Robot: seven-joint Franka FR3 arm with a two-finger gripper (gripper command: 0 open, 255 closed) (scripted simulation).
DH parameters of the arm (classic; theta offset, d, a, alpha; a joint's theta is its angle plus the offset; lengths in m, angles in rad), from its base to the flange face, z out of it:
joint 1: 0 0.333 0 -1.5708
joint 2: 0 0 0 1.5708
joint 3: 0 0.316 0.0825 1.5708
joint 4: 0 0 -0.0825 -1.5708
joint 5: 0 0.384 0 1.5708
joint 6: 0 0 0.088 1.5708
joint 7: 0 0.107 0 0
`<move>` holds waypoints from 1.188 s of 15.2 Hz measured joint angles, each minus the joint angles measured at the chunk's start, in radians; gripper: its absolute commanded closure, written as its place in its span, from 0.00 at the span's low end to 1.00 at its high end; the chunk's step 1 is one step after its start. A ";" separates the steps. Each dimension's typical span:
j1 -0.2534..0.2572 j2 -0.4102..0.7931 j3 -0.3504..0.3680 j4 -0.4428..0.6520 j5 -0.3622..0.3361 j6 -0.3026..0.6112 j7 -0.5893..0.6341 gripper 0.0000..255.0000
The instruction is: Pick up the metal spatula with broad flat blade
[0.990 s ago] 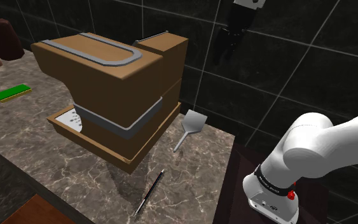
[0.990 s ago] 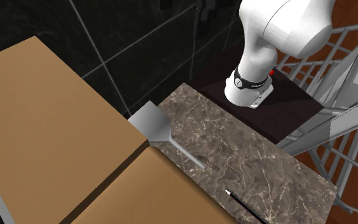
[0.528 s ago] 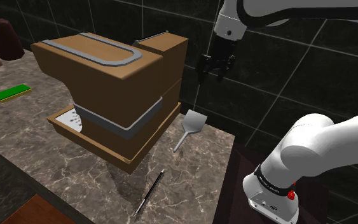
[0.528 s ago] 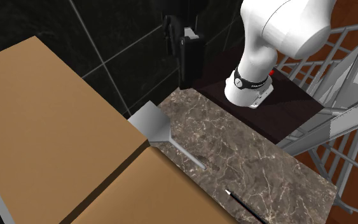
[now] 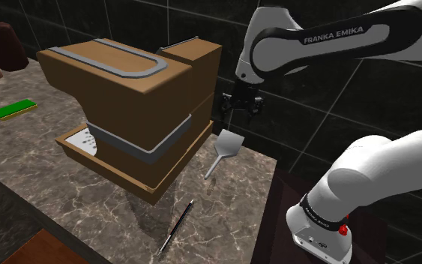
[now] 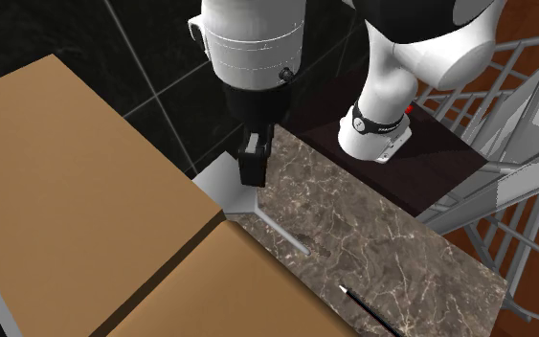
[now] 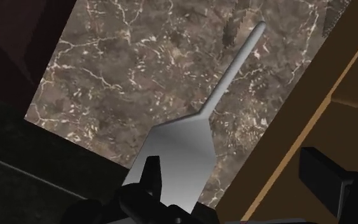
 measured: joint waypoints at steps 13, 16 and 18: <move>-0.104 0.394 0.154 -0.104 0.094 0.462 0.494 0.00; -0.105 0.445 0.162 -0.114 0.091 0.522 0.506 0.00; -0.107 0.480 0.166 -0.118 0.085 0.561 0.509 0.00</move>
